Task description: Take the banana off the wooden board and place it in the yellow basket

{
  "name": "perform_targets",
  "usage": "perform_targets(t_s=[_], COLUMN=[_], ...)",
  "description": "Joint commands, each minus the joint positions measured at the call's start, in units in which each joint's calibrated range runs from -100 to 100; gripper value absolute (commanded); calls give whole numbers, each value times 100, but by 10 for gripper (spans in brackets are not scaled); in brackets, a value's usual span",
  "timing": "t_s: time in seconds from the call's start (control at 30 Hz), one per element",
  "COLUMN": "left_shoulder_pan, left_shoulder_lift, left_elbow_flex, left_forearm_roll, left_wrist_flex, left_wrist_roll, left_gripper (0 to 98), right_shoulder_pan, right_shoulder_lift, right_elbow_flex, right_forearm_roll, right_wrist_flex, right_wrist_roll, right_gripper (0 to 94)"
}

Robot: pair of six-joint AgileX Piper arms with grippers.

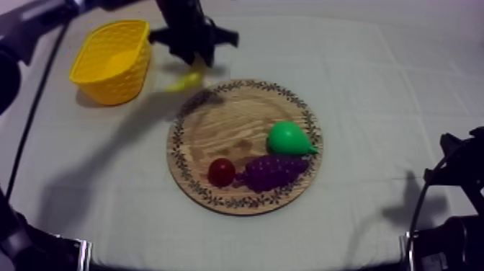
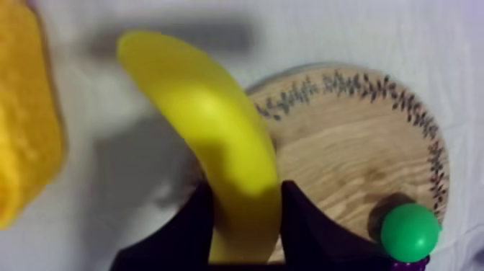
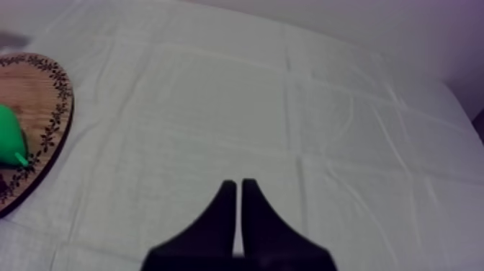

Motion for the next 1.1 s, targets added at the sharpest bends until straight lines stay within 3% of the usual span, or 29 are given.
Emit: perform_targets(t_s=[0.0,0.23,0.5,1.07], left_shoulder_pan=[-220,-984,-1650,-1912], left_shoulder_lift=[-452,-864,-498,806], left_elbow_flex=[-220,-469,-310,-493], left_forearm_roll=[-121,-322,-371,-315], left_wrist_flex=[258,520,184,-381], left_wrist_roll=[-51,-280,-463,-480], left_gripper=[257,256,255,256], right_shoulder_pan=[3,3,3,3], right_shoulder_lift=[-5,-5,-5,-5], right_elbow_flex=[5,5,5,5], right_forearm_roll=[1,1,1,1], right_wrist_flex=[1,1,1,1], right_wrist_roll=[1,1,1,1], right_gripper=[4,4,4,4])
